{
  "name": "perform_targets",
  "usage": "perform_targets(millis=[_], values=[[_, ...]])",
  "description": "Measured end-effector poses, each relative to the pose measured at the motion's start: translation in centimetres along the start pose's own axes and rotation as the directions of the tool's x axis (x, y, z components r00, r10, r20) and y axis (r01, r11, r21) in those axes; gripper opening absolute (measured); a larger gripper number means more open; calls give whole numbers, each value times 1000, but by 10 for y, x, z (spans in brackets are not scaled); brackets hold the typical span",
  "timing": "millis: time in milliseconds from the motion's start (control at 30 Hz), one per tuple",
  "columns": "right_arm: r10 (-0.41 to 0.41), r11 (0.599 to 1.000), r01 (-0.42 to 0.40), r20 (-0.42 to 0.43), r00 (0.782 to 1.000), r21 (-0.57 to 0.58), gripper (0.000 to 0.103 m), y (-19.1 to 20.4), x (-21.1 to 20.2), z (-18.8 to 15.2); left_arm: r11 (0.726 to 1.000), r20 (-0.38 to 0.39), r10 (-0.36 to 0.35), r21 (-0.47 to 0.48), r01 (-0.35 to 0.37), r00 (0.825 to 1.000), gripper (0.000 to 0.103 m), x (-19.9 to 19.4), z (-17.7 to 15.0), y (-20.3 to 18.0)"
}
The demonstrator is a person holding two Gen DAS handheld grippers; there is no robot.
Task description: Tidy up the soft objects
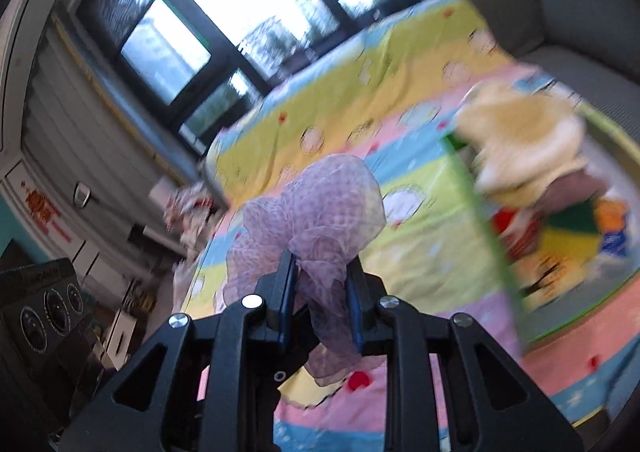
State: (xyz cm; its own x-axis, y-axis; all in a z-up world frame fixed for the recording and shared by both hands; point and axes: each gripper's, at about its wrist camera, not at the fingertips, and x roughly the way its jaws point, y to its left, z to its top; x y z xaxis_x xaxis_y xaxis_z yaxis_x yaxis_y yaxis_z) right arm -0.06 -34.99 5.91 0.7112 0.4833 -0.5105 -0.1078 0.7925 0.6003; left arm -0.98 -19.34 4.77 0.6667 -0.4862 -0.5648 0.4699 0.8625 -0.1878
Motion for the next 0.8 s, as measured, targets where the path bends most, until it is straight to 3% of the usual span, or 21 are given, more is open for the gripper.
perform_targets(millis=[200,400,533,667,800], values=[[-100,993,94,88,991,76,25,-42,-24,27,991,-8,-99,89,99,995,36,43,25,-43],[-203,966,181,107,973,182,25,-88,-30,32,973,-110,-206,80,216,972,36,99,31,-66],[-244,943,220,69,967,248,25,-114,-24,28,968,-161,-205,112,224,966,36,115,16,-84],[-300,912,279,24,954,302,25,-136,-19,22,967,-227,-216,87,240,950,36,140,8,-92],[-338,884,327,-26,941,335,26,-153,-14,18,972,-263,-196,78,223,945,36,154,0,-94]])
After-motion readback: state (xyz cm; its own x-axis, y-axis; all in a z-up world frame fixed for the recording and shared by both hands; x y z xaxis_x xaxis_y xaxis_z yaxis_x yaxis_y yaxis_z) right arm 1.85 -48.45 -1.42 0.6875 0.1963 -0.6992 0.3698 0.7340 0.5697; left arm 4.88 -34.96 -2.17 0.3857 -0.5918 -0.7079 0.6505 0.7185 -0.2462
